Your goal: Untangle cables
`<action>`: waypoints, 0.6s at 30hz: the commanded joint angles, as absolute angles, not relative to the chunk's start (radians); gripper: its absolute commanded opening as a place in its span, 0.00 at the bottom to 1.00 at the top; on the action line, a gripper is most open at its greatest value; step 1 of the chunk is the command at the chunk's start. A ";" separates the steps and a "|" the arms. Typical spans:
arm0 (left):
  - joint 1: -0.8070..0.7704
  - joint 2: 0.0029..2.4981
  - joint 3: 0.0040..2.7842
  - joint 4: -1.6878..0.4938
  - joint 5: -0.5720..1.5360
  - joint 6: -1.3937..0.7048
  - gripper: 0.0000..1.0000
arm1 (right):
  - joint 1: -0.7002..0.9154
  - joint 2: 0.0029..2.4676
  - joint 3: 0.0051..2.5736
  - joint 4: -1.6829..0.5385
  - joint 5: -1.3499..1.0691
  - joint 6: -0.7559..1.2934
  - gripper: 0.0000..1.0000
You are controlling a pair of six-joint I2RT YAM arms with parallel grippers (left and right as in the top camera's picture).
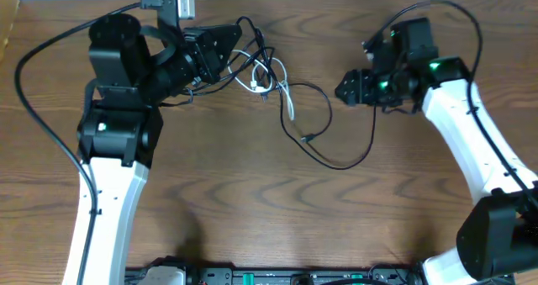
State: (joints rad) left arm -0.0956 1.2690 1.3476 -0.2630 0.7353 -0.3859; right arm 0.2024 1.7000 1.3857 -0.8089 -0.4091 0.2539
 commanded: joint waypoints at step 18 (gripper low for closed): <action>-0.098 1.200 1.357 -0.244 0.854 -0.459 0.08 | 0.461 1.780 1.240 -0.403 -0.497 0.133 0.81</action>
State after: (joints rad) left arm -0.0956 1.2190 1.3476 -0.2573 0.8143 -0.4458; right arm 0.4541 1.7294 1.2522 -0.4179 -0.4969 0.1555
